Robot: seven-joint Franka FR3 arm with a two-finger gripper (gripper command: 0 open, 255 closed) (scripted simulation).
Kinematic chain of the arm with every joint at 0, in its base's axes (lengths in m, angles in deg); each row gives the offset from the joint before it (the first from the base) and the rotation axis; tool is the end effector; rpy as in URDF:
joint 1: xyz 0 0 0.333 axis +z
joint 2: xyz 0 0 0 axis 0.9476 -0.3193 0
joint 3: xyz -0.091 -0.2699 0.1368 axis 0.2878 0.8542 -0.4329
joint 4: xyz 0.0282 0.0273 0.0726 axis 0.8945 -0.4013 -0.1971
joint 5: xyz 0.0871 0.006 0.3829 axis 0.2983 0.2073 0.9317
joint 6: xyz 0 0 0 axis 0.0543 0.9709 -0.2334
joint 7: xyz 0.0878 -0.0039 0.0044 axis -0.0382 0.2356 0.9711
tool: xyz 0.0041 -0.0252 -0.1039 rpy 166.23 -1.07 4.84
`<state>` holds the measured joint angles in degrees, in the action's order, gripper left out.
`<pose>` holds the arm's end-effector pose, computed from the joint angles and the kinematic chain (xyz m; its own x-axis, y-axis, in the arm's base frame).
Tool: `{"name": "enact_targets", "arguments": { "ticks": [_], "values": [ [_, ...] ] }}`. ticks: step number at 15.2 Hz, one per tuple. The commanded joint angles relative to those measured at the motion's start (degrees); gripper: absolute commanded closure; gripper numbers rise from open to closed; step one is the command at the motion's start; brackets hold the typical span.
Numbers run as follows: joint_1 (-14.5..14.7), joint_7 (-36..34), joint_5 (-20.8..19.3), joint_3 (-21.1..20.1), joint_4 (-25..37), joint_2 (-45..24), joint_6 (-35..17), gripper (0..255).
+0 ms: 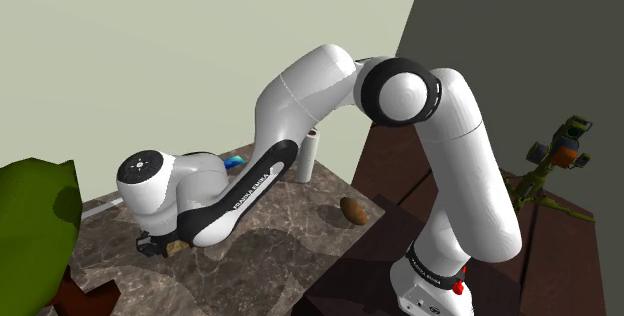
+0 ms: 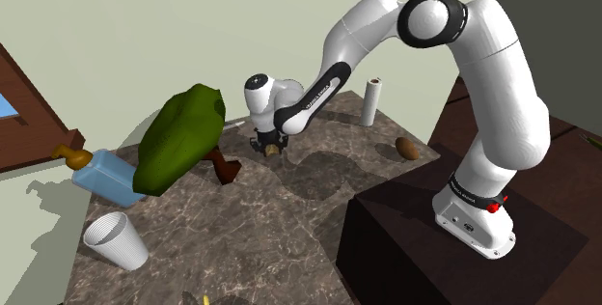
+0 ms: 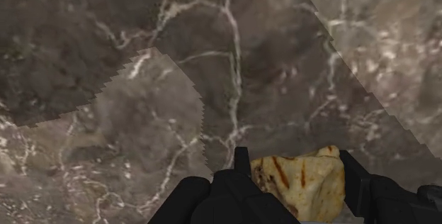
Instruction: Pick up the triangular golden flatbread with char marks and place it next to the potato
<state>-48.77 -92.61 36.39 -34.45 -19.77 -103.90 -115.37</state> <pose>0.4847 0.4386 0.1877 0.9355 -0.3034 0.1811 -0.3209 -0.9440 0.0761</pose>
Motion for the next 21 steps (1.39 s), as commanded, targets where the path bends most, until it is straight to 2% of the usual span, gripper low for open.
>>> {"name": "enact_targets", "arguments": {
  "ticks": [1,21],
  "values": [
    [-0.25,0.4,0.48,-0.38,-0.14,0.84,0.63,255],
    [-3.13,5.98,7.08,-4.75,0.22,10.84,9.92,255]
  ]
}}
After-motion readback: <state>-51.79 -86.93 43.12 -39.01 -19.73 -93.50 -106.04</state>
